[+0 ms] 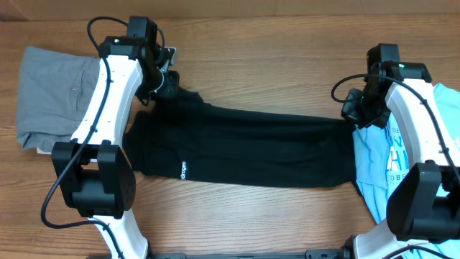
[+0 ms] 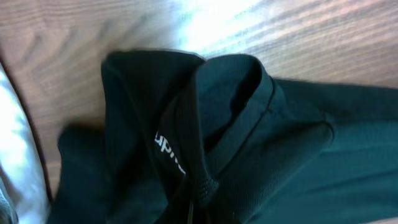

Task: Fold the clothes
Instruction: 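Fold the top edge down toward the bottom with both grippers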

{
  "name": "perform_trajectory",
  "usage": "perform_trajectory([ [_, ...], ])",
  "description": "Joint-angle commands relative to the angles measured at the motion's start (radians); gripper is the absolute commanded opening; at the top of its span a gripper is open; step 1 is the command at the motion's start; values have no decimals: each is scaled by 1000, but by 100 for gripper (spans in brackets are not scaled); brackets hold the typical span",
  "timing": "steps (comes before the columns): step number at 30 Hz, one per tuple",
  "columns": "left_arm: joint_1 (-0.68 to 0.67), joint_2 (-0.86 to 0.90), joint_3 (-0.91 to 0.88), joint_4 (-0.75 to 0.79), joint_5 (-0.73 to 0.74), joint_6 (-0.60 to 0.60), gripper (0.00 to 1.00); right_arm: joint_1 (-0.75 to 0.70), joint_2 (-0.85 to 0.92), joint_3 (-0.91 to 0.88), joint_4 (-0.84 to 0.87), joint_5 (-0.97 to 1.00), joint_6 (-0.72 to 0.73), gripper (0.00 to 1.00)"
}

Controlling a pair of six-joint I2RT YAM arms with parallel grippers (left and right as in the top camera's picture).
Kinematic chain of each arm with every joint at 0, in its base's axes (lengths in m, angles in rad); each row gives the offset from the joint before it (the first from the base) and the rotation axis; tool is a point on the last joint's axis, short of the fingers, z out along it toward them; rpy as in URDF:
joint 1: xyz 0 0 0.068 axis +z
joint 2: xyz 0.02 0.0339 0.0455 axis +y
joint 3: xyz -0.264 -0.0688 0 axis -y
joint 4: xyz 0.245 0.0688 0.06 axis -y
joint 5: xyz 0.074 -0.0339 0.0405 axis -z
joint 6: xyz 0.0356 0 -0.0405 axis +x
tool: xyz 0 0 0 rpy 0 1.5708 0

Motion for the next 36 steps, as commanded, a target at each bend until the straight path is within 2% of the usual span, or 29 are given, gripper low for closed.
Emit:
perform_trajectory([
  [1,13,-5,10,-45,-9,-25,4,-6,-37,24,-14,9,-40,4],
  [5,13,-19,10,-125,-32,-21,4,-6,-37,24,-22,-84,-142,4],
  [10,13,-62,10,-210,-98,-21,4,-6,-36,24,-35,-90,-163,4],
  [20,10,-98,10,-394,-69,-29,4,-6,-36,23,-68,-81,-156,4],
  [36,-3,-98,-1,-470,-70,-27,4,-6,-36,23,-105,-77,-103,4],
])
